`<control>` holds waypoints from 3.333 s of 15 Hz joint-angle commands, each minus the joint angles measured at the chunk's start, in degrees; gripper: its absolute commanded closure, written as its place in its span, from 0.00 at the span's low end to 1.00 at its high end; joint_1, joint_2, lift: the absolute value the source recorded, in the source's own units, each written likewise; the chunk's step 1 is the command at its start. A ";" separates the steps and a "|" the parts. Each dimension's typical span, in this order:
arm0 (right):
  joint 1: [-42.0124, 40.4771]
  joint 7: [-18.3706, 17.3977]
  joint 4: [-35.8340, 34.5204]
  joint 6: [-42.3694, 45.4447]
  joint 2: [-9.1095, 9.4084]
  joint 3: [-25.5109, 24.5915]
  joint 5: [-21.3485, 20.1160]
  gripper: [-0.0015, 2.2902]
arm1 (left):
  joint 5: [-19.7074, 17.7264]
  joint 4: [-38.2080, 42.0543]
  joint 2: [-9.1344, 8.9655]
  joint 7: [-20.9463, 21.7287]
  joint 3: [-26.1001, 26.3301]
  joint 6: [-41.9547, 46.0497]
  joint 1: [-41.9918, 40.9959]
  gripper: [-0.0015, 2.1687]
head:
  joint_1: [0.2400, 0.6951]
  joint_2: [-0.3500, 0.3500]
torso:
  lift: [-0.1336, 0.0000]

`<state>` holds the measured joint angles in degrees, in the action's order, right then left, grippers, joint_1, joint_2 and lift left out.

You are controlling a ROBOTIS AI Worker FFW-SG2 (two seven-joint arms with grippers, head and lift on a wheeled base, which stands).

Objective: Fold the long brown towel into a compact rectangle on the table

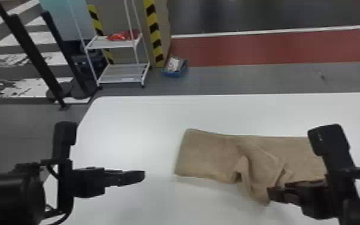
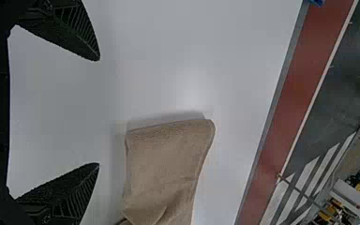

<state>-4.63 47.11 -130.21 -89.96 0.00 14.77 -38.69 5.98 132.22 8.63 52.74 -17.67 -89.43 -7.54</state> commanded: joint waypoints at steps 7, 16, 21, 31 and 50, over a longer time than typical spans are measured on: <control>0.32 -0.09 1.01 -0.12 0.05 1.05 -0.86 0.28 | -0.01 -0.47 0.07 -0.09 -0.35 -0.60 0.07 0.04 | 1.00 0.76 | 0.07; 0.41 0.00 4.00 -0.12 0.05 4.30 -4.29 0.26 | -0.09 -0.82 0.07 0.00 -0.61 -0.60 0.07 0.04 | 1.00 0.78 | 0.07; 0.32 0.35 3.91 -0.12 0.05 3.95 -4.20 0.57 | -0.62 -1.70 0.07 0.26 -1.31 0.53 -0.02 0.04 | 1.00 0.80 | 0.07; -2.67 2.11 -0.66 -0.12 0.05 3.60 -3.41 0.11 | -1.59 -2.41 1.04 0.61 -2.54 1.23 -0.02 0.04 | 1.00 0.83 | 0.07; -0.82 -0.70 3.83 -0.12 0.05 5.44 -5.61 0.20 | -2.64 -2.58 1.30 1.40 -3.86 1.40 -1.08 0.05 | 1.00 0.82 | 0.07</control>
<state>-5.47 46.40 -126.33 -89.96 0.00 20.20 -44.65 3.34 129.64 9.92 54.16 -21.50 -88.03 -8.54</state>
